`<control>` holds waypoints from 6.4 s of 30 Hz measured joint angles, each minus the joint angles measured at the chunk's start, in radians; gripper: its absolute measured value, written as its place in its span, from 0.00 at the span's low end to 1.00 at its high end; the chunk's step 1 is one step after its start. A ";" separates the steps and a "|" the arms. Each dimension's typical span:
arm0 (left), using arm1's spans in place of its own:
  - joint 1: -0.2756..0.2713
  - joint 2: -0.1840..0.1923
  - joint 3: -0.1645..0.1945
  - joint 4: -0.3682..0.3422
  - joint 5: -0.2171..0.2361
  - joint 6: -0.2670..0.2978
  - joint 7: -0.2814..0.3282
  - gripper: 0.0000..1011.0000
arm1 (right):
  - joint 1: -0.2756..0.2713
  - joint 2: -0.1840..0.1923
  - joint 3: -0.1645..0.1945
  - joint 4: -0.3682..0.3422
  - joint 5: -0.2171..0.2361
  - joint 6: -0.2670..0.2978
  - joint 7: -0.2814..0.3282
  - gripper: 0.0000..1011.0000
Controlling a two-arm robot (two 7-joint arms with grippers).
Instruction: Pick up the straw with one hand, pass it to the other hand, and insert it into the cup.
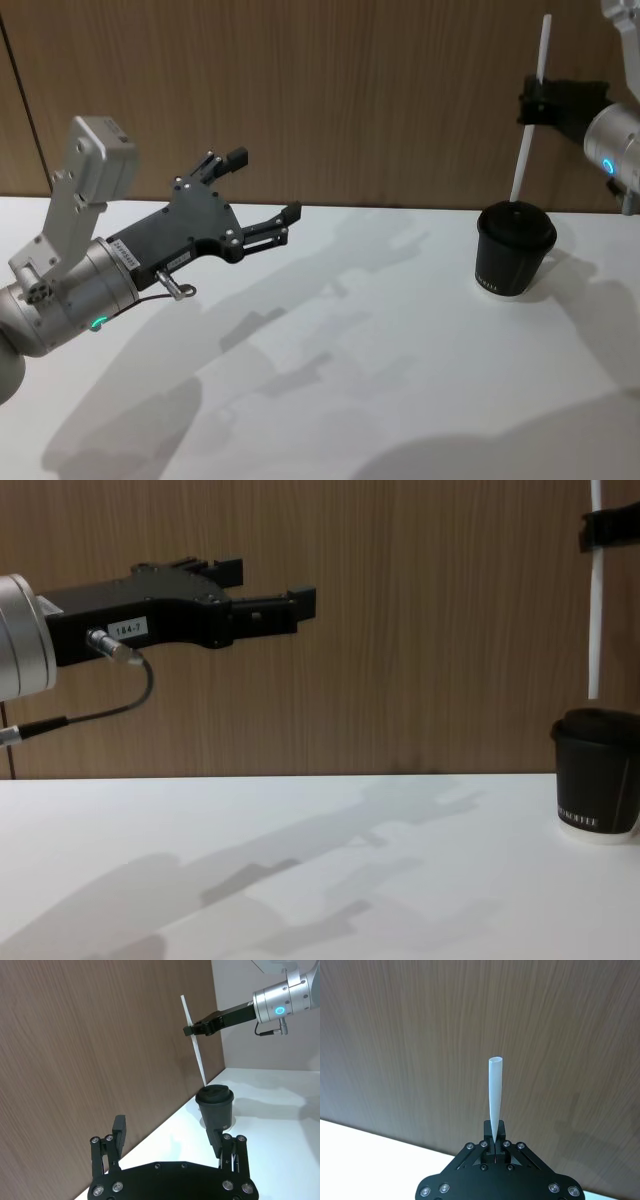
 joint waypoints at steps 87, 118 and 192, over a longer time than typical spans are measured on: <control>0.000 0.000 0.000 0.000 0.000 0.000 0.000 0.99 | -0.003 -0.033 0.028 0.074 -0.048 -0.023 0.042 0.73; -0.013 -0.007 0.007 0.008 -0.004 0.000 0.010 0.99 | -0.025 -0.027 0.033 0.054 -0.061 -0.066 0.045 0.99; -0.379 -0.226 0.168 0.479 -0.001 -0.090 -0.003 0.99 | -0.255 0.030 0.069 -0.132 -0.078 -0.274 0.207 0.99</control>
